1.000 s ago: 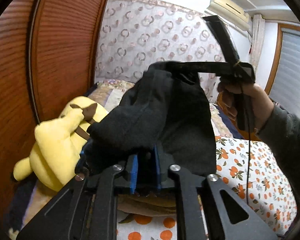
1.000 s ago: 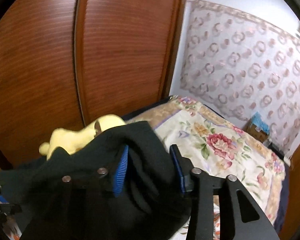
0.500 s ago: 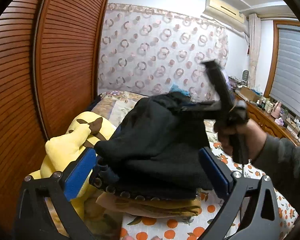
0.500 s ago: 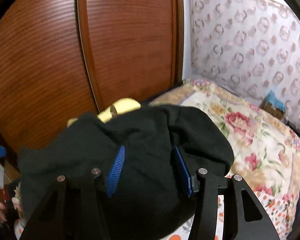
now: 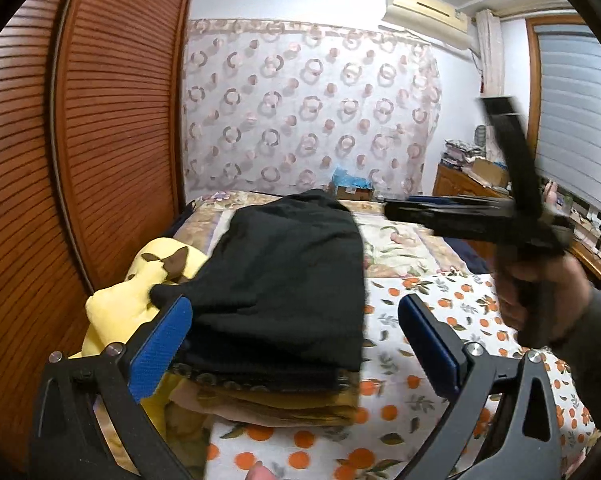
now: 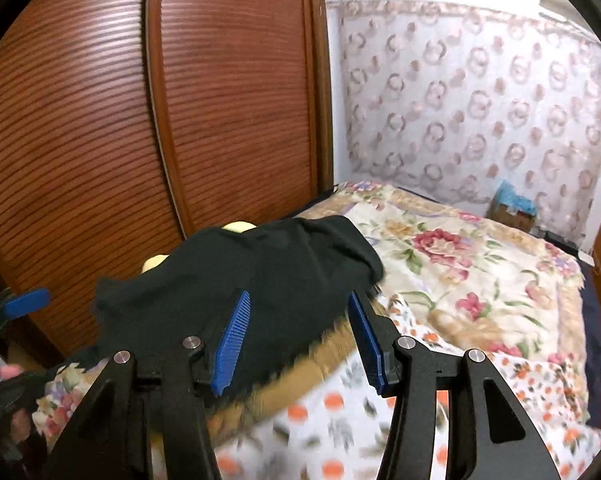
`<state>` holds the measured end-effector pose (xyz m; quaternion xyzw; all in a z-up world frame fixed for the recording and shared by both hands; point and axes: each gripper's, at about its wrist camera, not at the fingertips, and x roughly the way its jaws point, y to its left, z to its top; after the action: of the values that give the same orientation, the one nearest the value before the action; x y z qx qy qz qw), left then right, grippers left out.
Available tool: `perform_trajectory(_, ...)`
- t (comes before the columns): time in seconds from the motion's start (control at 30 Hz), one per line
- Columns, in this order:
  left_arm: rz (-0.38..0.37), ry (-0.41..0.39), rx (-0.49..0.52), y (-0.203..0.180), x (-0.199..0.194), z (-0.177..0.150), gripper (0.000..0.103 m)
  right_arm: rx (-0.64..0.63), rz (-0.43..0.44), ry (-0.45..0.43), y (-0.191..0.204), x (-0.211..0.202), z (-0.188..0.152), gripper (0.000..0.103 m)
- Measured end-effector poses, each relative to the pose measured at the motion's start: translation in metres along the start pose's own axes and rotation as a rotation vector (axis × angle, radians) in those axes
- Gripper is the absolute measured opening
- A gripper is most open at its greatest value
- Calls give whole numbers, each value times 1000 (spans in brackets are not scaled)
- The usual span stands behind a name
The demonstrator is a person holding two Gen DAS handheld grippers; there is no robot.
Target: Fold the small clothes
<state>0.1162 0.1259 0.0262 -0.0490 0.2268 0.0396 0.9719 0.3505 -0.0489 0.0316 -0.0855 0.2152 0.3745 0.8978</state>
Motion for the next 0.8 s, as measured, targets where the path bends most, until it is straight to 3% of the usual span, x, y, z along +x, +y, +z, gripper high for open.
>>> perform_trajectory(0.17, -47, -16, 45, -39, -11, 0, 103, 24, -72, -55, 8, -81, -39, 54)
perform_trajectory(0.23, -51, -26, 62, -52, -16, 1, 103, 36, -97, -71, 14, -115, -54, 60)
perform_trajectory(0.37, -79, -41, 76, -78, -28, 3, 103, 72, -190, -93, 28, -165, -80, 63)
perform_trajectory(0.47, -104, -56, 80, -97, -37, 8, 103, 90, -246, -127, 45, -201, -95, 76)
perform_trajectory(0.57, -109, -66, 90, -112, -47, 11, 103, 108, -282, -156, 60, -234, -109, 84)
perform_trajectory(0.8, -110, -69, 100, -138, -63, 8, 103, 173, -367, -201, 94, -282, -136, 84)
